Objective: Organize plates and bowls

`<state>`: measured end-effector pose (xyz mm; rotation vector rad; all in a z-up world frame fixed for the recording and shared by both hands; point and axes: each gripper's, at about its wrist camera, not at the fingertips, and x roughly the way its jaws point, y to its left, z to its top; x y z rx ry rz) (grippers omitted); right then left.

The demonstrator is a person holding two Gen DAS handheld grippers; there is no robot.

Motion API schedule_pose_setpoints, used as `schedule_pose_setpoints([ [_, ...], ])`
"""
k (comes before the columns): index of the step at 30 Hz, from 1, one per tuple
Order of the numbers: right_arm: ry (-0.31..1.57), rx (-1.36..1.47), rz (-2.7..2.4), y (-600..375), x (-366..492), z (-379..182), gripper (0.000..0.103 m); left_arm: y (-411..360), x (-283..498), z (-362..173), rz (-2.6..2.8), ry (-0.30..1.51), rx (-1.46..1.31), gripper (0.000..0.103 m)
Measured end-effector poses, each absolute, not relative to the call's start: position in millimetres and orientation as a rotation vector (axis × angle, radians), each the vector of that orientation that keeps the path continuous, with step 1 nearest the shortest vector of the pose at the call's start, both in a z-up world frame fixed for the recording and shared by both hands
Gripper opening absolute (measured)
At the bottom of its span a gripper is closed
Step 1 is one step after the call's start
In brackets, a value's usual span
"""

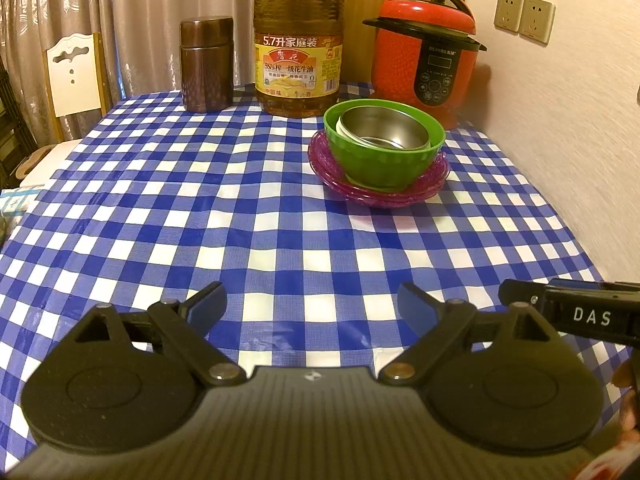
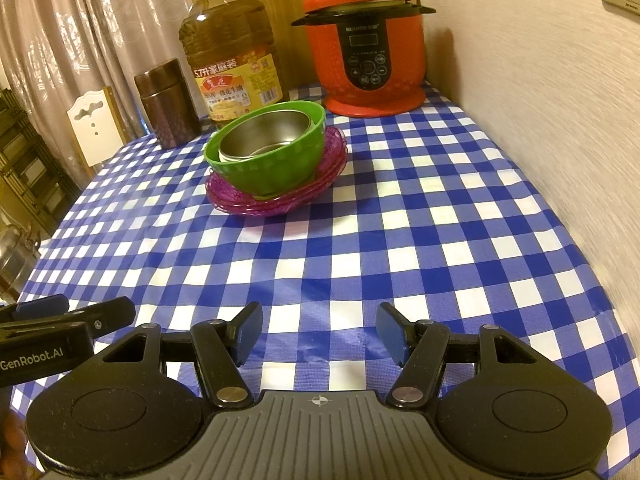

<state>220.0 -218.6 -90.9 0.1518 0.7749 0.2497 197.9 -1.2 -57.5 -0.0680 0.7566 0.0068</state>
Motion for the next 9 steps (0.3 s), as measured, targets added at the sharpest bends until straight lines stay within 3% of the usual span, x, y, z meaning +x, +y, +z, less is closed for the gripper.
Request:
schedule_pose_setpoints([
  [9, 0.775, 0.152, 0.25, -218.3, 219.9, -90.6, 0.063, -0.3, 196.2, -56.0, -0.002, 0.742, -0.082, 0.091],
])
